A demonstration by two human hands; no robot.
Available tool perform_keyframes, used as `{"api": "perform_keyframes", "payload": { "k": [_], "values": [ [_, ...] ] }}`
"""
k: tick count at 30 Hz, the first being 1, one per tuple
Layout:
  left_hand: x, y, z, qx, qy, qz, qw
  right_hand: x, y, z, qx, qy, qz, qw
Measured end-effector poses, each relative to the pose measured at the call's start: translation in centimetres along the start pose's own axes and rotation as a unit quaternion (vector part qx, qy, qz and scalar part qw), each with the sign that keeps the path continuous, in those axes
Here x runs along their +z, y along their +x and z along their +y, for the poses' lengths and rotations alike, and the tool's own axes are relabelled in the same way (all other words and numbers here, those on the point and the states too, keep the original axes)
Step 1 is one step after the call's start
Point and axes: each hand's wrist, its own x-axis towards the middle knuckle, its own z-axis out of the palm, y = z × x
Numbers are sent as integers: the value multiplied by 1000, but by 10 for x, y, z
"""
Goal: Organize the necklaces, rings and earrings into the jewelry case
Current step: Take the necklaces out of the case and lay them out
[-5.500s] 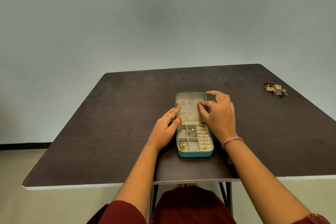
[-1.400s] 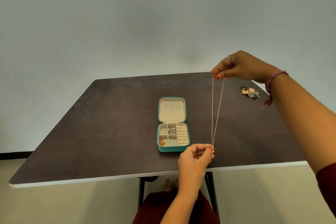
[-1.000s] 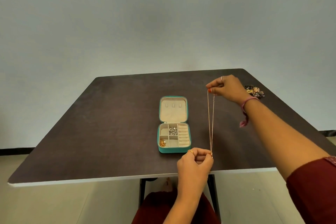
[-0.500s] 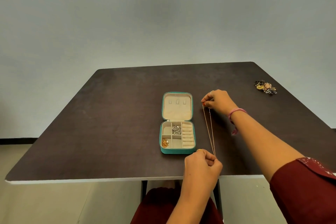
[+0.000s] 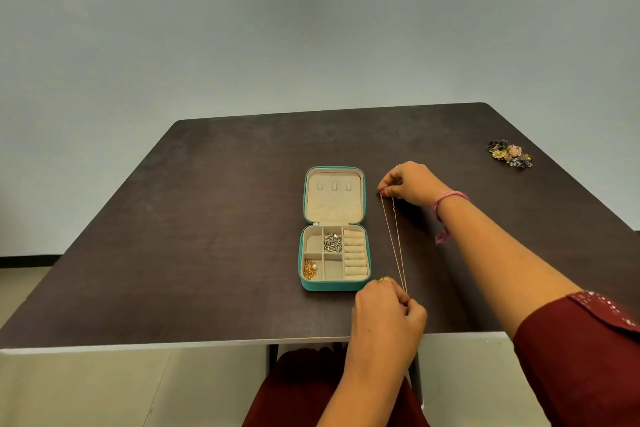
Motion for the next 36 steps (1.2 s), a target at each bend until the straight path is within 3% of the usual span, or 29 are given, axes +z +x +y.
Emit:
{"api": "perform_keyframes", "payload": {
  "k": [8, 17, 25, 31, 36],
  "values": [
    [-1, 1, -3, 8, 2, 3, 1000, 0, 2, 2, 22, 36, -11, 999],
    [-11, -7, -7, -6, -93, -21, 995, 1, -4, 11, 24, 129, 18, 991],
    [-59, 2, -19, 36, -189, 149, 970, -6, -26, -8, -8, 192, 139, 971],
    [-83, 23, -50, 24, -188, 241, 952, -3, -62, -49, -91, 156, 43, 983],
    [-83, 36, -77, -28, -218, 277, 935, 16, -74, -72, -136, 25, -72, 988]
  ]
}}
